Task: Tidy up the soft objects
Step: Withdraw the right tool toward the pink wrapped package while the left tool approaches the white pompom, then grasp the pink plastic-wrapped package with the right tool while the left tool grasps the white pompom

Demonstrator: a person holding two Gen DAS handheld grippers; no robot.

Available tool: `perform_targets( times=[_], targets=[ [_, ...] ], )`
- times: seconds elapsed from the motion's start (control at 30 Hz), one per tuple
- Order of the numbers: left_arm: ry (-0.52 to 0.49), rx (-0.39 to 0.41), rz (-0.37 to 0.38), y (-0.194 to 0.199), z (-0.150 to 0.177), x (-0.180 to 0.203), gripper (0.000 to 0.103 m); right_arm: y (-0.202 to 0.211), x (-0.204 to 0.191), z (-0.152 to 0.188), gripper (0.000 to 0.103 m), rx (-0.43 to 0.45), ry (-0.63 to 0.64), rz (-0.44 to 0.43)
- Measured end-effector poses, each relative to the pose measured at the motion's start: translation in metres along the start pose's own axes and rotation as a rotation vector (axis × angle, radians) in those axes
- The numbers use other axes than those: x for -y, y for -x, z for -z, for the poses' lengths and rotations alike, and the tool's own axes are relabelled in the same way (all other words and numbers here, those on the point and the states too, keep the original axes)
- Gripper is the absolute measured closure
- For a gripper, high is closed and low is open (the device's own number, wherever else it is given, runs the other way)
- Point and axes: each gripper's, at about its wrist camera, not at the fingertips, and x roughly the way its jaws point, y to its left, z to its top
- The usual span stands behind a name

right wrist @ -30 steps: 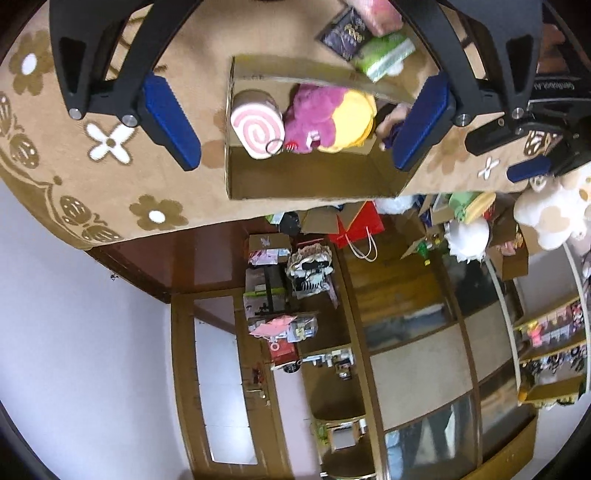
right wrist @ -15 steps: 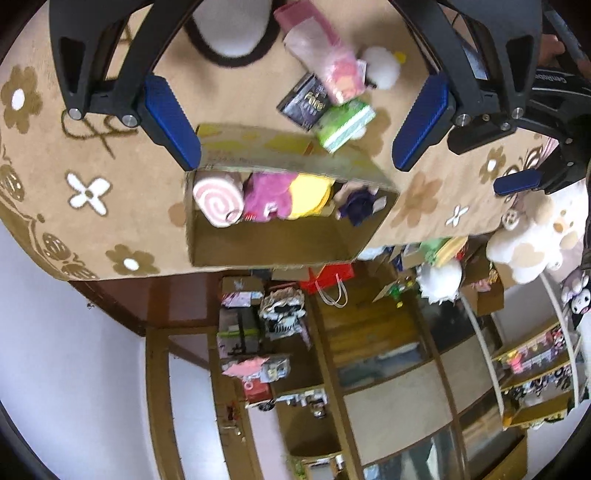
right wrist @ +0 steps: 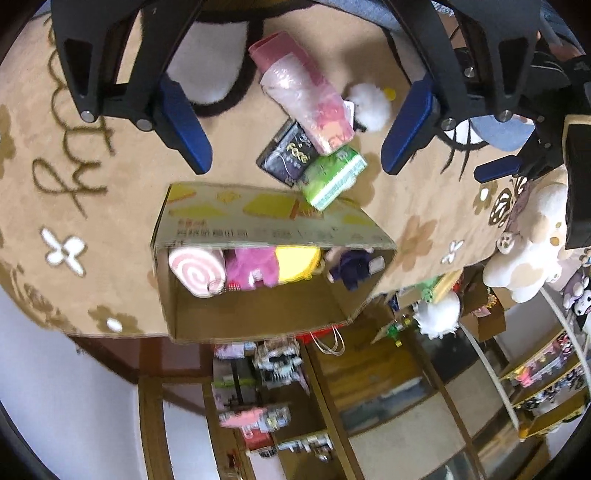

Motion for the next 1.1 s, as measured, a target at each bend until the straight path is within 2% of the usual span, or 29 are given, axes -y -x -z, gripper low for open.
perform_targets(
  times=[0.2,0.37,0.77,1.1],
  targets=[
    [-0.034,-0.066,0.021,-0.020,0.003,0.007,0.005,-0.028,0.009,0.007,0.006,-0.084,-0.020,0.010],
    [-0.051,-0.109,0.040,-0.033,0.003,0.012,0.005,-0.049,0.010,0.010,0.011,-0.141,-0.018,-0.010],
    [-0.015,-0.252,0.121,-0.071,0.000,0.010,0.005,-0.082,0.002,0.012,0.012,-0.205,0.018,-0.051],
    [-0.005,-0.324,0.136,-0.091,0.000,0.011,0.005,-0.105,0.004,0.023,0.012,-0.267,0.013,-0.071]
  ],
)
